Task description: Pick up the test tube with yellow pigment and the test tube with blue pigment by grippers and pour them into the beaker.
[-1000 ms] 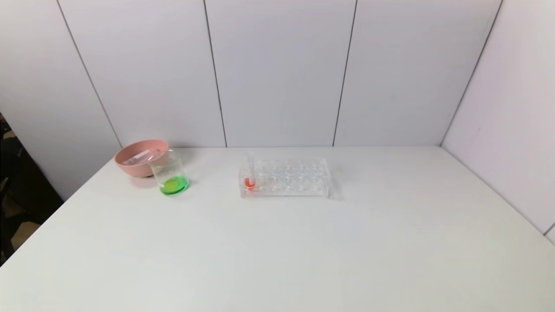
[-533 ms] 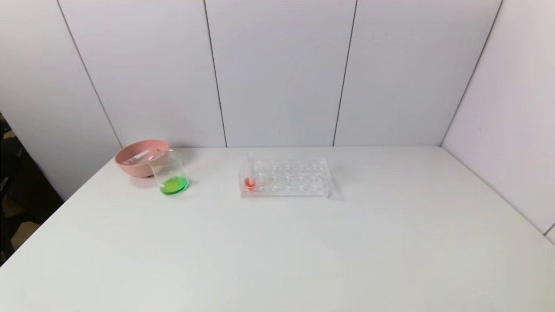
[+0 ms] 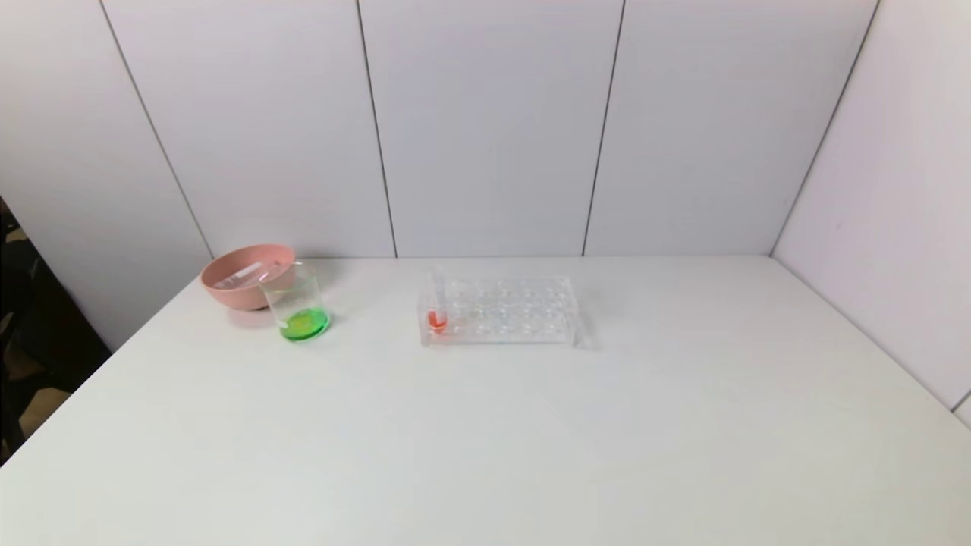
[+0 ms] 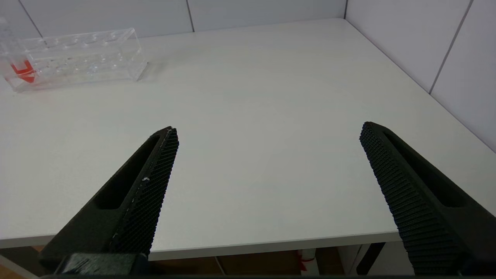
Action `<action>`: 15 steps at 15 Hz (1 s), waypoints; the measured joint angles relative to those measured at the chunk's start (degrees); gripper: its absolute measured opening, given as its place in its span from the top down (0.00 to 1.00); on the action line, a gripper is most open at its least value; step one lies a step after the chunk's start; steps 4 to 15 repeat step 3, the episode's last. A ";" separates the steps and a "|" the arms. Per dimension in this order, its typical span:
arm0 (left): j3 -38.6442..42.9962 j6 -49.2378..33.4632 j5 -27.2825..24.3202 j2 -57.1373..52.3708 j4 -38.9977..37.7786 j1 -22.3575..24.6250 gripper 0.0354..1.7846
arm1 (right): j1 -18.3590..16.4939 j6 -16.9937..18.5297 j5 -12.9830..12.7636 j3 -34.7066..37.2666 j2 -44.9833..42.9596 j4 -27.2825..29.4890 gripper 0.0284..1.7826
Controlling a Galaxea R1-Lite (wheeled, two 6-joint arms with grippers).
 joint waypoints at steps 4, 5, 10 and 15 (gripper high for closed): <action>0.00 0.00 0.00 0.00 -0.02 0.00 0.01 | 0.00 0.00 0.00 0.00 0.00 -0.04 0.04; 0.00 0.00 0.00 0.00 -0.02 0.00 0.01 | 0.00 0.00 0.00 0.00 0.00 -0.04 0.04; 0.00 0.00 0.00 0.00 -0.02 0.00 0.01 | 0.00 0.00 0.00 0.00 0.00 -0.04 0.04; 0.00 0.00 0.00 0.00 -0.02 0.00 0.01 | 0.00 0.00 0.00 0.00 0.00 -0.04 0.04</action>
